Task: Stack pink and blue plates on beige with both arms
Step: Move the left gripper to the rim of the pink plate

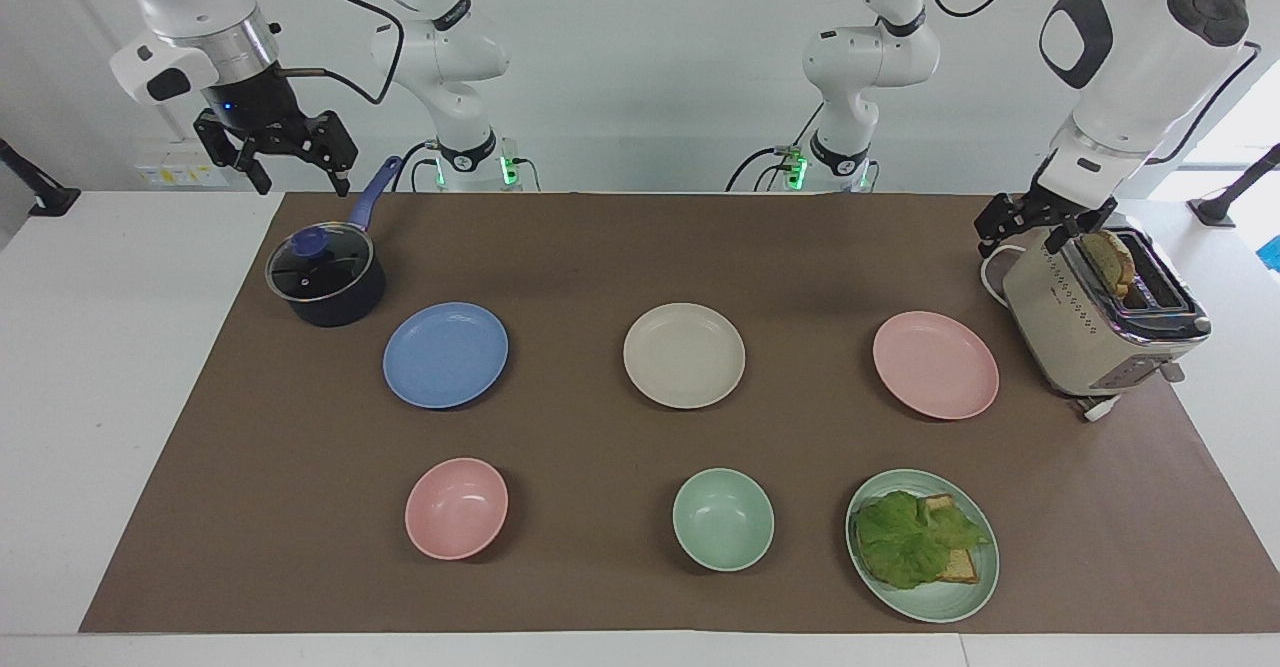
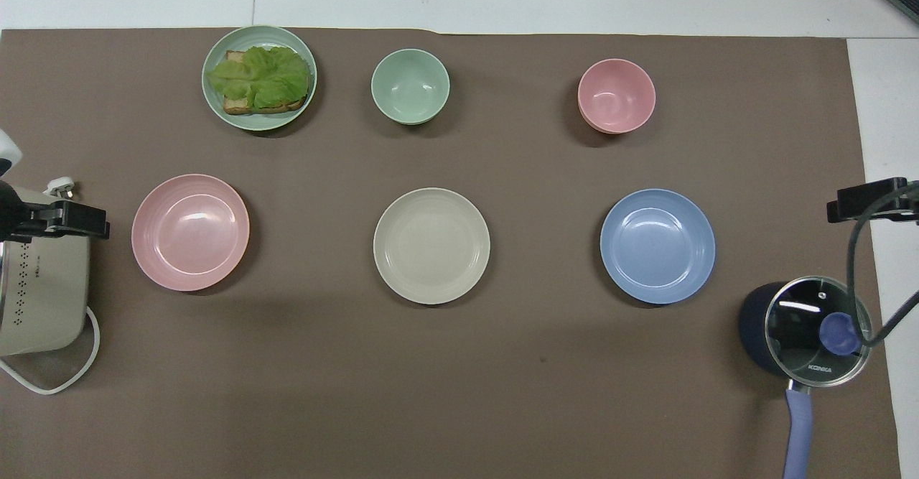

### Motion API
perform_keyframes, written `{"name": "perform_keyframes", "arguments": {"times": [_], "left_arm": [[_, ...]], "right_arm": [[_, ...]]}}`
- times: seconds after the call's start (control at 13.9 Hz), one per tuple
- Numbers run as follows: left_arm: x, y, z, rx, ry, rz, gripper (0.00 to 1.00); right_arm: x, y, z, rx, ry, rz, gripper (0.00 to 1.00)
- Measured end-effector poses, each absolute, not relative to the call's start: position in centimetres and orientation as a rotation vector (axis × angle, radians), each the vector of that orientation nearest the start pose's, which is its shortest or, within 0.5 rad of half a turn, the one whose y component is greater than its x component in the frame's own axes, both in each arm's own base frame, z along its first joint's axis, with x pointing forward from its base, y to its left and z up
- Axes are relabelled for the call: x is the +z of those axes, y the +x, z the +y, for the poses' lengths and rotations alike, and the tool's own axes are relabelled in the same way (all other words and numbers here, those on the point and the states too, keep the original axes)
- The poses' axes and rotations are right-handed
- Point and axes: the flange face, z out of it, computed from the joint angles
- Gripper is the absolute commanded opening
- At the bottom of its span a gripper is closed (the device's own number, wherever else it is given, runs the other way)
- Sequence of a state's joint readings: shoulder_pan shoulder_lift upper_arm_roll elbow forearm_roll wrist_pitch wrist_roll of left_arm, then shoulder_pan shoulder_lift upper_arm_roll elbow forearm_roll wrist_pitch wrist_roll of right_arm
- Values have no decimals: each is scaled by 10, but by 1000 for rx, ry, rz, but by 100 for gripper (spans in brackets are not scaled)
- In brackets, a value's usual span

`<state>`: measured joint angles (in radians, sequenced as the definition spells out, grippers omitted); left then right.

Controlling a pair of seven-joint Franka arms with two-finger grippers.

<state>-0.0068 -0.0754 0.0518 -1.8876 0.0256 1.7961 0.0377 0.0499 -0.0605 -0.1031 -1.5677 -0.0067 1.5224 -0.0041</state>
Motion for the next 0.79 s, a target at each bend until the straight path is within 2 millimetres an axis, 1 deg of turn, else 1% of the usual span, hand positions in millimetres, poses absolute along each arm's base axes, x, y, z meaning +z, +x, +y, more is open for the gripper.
{"name": "perform_keyframes", "arguments": {"times": [0.36, 0.65, 0.79], "left_arm": [[477, 553, 51, 77, -3120, -36, 100], [422, 563, 56, 90, -3118, -42, 100], [406, 565, 56, 105, -3118, -43, 100]], "right_arm": [[654, 530, -31, -23, -3141, 78, 100], [654, 530, -31, -23, -3141, 78, 100], [654, 530, -31, -23, -3141, 78, 100]]}}
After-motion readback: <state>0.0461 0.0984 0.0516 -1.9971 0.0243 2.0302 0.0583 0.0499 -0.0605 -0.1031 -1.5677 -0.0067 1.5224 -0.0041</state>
